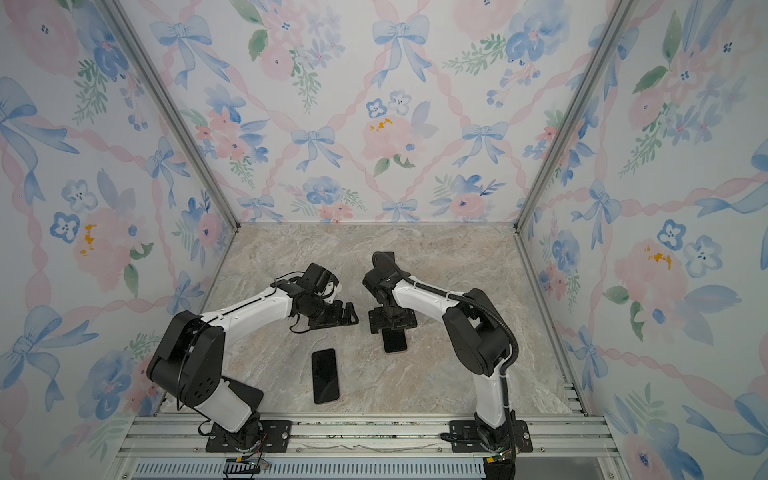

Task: Put the phone into the phone case
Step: 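Lift both grippers off the pink-cased phone and center the right gripper above it, then grasp the pink-cased phone with the right gripper and set it beside the blue-cased phone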

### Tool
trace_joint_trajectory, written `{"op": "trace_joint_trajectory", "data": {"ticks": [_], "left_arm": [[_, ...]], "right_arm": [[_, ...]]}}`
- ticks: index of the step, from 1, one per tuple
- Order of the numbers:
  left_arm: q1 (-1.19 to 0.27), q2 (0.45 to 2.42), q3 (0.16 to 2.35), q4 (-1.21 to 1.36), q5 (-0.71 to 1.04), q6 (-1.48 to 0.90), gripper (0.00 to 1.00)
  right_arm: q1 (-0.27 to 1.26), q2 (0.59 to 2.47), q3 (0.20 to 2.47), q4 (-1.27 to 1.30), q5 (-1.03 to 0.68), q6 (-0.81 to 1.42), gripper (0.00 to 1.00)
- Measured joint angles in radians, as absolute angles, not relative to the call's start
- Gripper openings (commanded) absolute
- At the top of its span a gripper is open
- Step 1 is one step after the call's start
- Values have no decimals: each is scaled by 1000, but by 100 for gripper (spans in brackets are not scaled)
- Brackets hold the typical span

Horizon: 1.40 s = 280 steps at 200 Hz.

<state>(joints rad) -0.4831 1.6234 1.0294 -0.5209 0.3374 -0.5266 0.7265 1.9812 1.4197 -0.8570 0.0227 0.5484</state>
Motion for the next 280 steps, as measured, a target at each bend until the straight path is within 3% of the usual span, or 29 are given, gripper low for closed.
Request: {"op": "trace_joint_trajectory", "data": {"ticks": [91,206,280], "left_arm": [[-483,1623,1029,-521,337,-527,98],[-482,1624,1073,-522,340,-527,98],[-462,1700,1220,-518,364,-527,98]], "right_arm": [[715,1990,1404,-839,4,562,69],[642,1979,1431,-883,12,560,65],[455,2072,1757,-963,42,462,64]]}}
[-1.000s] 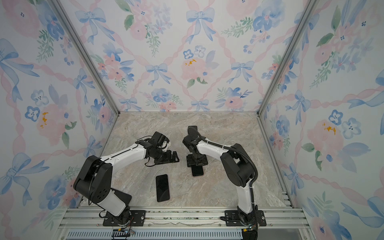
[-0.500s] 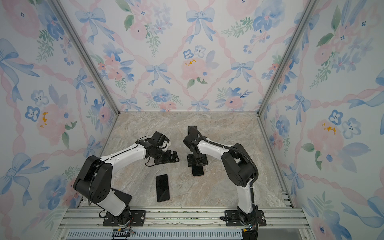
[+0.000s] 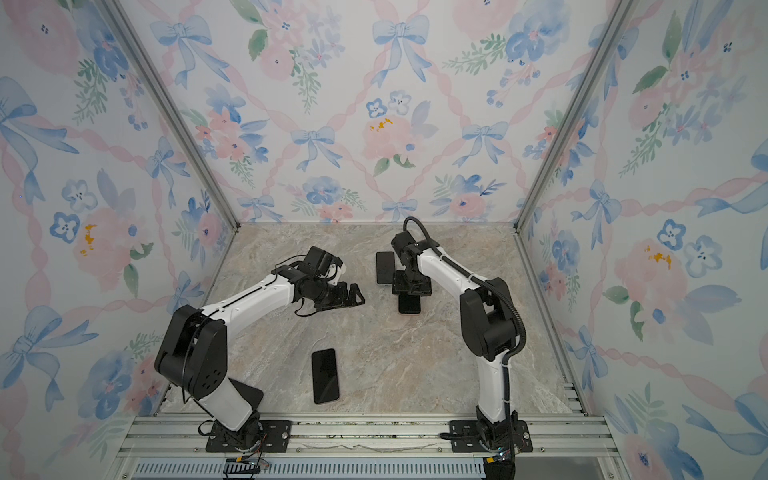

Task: Put the phone into the phone case
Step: 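Grasp the pink-cased phone with the right gripper and set it beside the blue-cased phone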

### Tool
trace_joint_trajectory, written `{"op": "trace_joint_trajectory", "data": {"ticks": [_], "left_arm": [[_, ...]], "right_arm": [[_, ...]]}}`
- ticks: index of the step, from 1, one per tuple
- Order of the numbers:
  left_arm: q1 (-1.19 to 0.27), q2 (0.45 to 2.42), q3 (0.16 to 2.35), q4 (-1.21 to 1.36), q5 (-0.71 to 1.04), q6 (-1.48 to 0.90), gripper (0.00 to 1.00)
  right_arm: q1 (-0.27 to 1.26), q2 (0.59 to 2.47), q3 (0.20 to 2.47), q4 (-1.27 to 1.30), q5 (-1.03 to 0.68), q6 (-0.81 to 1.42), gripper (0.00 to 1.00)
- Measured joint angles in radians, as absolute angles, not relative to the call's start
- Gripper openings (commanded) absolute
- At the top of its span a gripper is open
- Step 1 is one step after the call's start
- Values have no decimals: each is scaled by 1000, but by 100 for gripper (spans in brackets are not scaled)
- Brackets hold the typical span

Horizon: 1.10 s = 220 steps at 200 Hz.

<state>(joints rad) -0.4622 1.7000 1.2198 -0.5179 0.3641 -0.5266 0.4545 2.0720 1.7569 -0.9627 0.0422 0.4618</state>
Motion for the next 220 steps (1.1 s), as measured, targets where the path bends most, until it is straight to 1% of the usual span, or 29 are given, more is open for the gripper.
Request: {"op": "trace_joint_trajectory", "data": {"ticks": [29,75,101,151,220], "left_arm": [[-443,1761,1265,-518,383,-526,98],[-417,1819,1310,-518,400,-527,98],[-414,1842,1321,-518,404,-527,98],[-409,1857,1321,-519,404,-527,98],[-402,1859,1321,-519,404,-527,98]], "right_arm": [[393,2216,1961,-1002,59,416,64],[337,2442,2264,-1077,59,360,64],[321,2526,2385,-1100,53,339,64],[316,2572,2428,-1099,31,325,64],[317,2585,2428,-1088,27,312,63]]}}
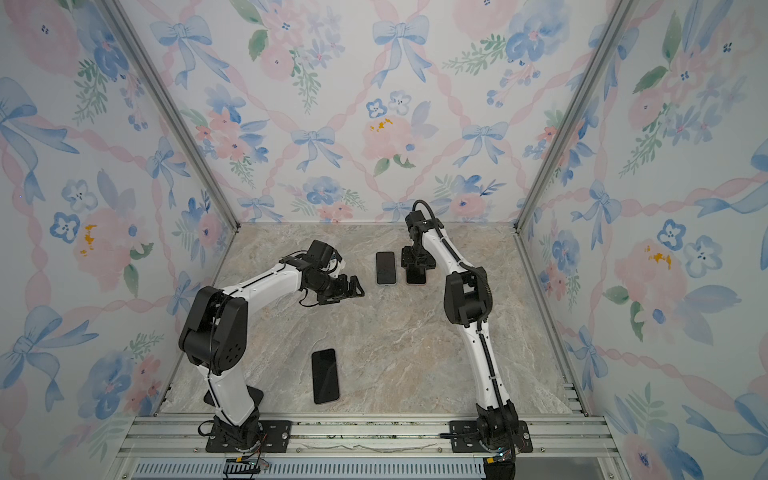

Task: Put the phone into the phone case
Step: 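Grasp the pink-cased phone with the right gripper and set it beside the blue-cased phone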

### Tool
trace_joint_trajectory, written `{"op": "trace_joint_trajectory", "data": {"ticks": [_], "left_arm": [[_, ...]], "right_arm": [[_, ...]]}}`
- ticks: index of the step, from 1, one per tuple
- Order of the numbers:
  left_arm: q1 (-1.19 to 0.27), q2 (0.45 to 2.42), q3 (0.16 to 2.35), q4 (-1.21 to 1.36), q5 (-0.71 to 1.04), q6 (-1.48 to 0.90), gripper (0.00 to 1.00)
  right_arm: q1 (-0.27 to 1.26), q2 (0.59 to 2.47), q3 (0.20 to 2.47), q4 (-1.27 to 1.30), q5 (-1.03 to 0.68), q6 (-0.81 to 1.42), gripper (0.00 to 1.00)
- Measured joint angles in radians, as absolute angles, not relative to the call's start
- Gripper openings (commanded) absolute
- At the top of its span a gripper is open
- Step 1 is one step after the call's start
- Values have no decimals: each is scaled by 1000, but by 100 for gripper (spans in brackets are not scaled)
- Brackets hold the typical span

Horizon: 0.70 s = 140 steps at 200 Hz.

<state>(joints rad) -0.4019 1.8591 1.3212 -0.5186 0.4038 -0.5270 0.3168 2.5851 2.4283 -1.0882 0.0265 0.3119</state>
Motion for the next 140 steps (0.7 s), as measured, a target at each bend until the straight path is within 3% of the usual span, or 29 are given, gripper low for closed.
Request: {"op": "trace_joint_trajectory", "data": {"ticks": [58,108,140], "left_arm": [[-400,1860,1321,-519,401,-527,98],[-389,1860,1318,-518,400,-527,98],[-386,1856,1294,-518,377,-527,98]], "right_arm": [[317,2593,2432,-1073,27,299,67],[323,2615,2470,-1074,38,271,90],[328,2614,2474,-1081,57,258,96]]}}
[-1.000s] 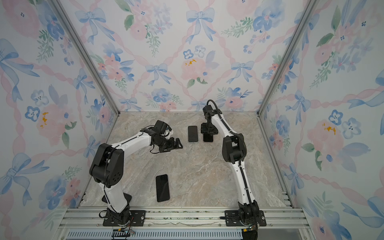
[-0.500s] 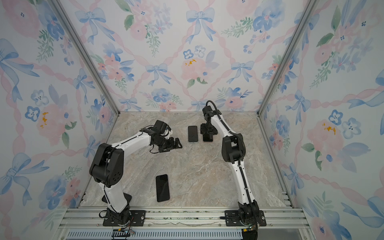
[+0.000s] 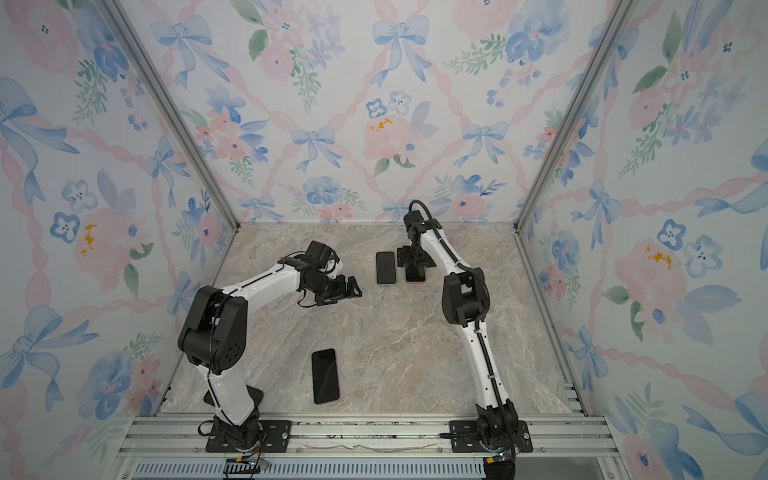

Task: Put the phone into the phone case
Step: 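Grasp the pink-cased phone with the right gripper and set it beside the blue-cased phone, then open and withdraw the right gripper toward the purple-rimmed phone while the left arm retracts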

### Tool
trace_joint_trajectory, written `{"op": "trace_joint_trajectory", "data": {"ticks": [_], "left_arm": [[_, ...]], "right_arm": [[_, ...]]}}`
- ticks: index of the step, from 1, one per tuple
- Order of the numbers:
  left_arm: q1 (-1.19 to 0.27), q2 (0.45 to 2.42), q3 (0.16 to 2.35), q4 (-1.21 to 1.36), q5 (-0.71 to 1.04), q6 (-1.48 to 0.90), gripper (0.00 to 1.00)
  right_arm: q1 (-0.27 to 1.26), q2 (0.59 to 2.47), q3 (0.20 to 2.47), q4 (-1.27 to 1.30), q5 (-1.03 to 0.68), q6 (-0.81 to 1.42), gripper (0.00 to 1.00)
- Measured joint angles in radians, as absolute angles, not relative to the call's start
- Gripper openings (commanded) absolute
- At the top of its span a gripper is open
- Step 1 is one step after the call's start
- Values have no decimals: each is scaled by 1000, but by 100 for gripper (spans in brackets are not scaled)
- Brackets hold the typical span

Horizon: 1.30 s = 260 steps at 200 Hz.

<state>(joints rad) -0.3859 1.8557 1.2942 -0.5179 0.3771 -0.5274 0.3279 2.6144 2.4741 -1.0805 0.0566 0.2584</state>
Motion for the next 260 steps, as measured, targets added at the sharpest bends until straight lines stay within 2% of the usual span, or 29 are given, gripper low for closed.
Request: {"op": "trace_joint_trajectory", "data": {"ticks": [40,94,126,160,202,260], "left_arm": [[-385,1765,1204,-522,331,-527,98],[-340,1563,1019,-514,278,-526,98],[-280,1444,900,-519,230,-524,98],[-220,1365,827,-522,196,-524,98],[-143,1332,816,-522,197,-523,98],[-82,1332,816,-522,217,-523,98]], "right_arm": [[355,2516,2387,-1087,83,269,97],[494,1991,1755,-902,80,416,96],[614,1808,1489,-811,76,530,95],[794,1790,1370,-773,75,640,95],[1015,1828,1375,-717,42,720,98],[1161,1970,1448,-673,-5,745,97]]}}
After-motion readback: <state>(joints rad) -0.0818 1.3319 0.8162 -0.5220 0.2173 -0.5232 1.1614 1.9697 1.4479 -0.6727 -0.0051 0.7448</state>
